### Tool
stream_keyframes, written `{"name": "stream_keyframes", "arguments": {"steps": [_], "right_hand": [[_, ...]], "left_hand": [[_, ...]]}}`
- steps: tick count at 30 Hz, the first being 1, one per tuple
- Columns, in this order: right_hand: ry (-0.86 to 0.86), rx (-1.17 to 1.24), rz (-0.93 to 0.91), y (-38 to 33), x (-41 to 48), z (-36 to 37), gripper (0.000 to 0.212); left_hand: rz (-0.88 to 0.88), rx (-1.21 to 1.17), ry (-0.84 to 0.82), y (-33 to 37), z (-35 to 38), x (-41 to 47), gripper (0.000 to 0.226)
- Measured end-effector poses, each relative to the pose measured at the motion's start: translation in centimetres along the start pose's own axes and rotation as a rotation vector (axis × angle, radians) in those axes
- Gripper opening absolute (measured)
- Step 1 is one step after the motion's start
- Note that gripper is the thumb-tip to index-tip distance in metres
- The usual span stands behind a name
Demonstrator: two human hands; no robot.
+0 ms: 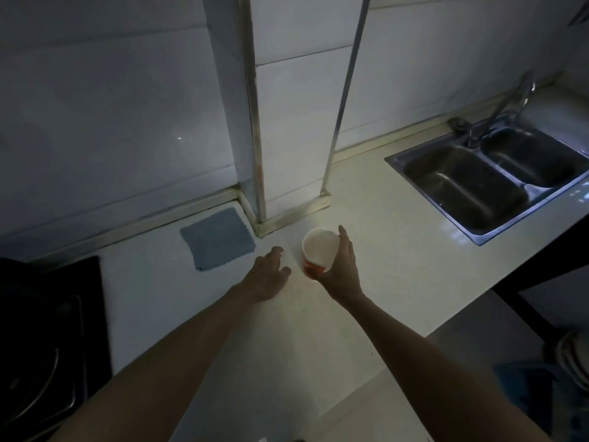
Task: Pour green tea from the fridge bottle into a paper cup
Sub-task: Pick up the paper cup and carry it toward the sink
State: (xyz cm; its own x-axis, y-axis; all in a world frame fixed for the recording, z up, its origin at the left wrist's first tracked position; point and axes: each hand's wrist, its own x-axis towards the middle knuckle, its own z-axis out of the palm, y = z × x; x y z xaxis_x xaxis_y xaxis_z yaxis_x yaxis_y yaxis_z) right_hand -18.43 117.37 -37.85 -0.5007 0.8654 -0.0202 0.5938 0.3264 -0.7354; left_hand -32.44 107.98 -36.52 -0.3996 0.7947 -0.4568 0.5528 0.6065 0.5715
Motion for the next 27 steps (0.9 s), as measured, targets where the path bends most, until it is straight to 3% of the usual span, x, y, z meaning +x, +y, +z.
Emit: {"name": "stream_keyframes", "arguments": {"steps": [10, 13, 16, 22, 27], "right_hand": [[0.109, 0.158, -0.017, -0.8, 2.2, -0.6, 0.088], [0.138, 0.179, -0.025, -1.9, 2.8, -3.0, 0.083], [0.171, 0.199, -0.033, -2.9, 3.1, -6.5, 0.087], [0.232, 0.239, -0.032, -3.7, 4.0, -14.3, 0.103], [0.363, 0.27, -0.048, -2.4, 4.5, -20.5, 0.094]], "left_hand": [[-0.091, -0.401, 0.073, 2.7, -0.5, 2.8, 0.032], [-0.139, -0.588, 0.049, 5.5, -1.1, 3.5, 0.04], [-0.181, -0.751, -0.041, 9.5, -1.8, 3.8, 0.053], [-0.107, -0.861, -0.157, 17.9, -1.7, 3.8, 0.054], [-0.053, -0.91, -0.207, 25.2, -0.8, 3.3, 0.051]]}}
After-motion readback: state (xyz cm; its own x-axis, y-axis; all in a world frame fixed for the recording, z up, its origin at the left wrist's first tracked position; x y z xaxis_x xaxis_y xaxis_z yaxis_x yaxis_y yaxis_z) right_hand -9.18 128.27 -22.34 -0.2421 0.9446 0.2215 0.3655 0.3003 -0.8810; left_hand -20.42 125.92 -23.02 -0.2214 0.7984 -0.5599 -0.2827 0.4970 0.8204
